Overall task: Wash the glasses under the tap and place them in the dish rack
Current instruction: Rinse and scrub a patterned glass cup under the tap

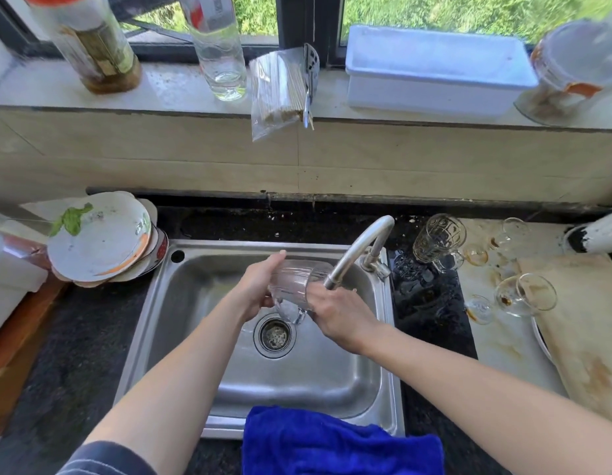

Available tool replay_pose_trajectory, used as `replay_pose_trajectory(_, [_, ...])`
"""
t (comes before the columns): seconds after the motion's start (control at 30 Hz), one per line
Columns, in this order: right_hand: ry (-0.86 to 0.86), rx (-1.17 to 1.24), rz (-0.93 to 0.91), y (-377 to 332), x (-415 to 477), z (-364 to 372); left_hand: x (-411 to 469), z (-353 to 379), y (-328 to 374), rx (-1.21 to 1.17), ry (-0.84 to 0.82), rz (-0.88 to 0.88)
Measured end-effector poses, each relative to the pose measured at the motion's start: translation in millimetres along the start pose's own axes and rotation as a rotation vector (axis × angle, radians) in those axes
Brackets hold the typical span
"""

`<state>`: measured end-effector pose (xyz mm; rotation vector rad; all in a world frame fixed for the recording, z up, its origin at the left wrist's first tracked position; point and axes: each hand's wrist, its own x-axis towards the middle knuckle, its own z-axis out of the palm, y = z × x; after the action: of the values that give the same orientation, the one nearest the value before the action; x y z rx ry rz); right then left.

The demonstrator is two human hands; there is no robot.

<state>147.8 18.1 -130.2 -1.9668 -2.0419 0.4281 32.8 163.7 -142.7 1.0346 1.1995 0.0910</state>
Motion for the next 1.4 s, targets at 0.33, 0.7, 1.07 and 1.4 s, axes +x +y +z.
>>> replay_pose_trajectory(0.33, [0.067, -0.109, -0.148, 5.9, -6.9, 7.7, 0.1, 7.5, 3.1, 0.108, 0.094, -0.116])
replay_pose_trajectory(0.7, [-0.049, -0.121, -0.099, 16.0, -9.6, 3.7, -4.6, 5.7, -6.0, 0.067, -0.081, -0.242])
replay_pose_trajectory(1.07, [-0.026, 0.143, 0.166, -3.1, -2.4, -5.5, -21.1, 13.4, -42.3, -0.107, -0.059, 0.07])
replay_pose_trajectory(1.4, [-0.113, -0.133, 0.101, 0.6, -5.4, -15.9, -10.1, 22.0, -26.4, 0.058, 0.045, 0.266])
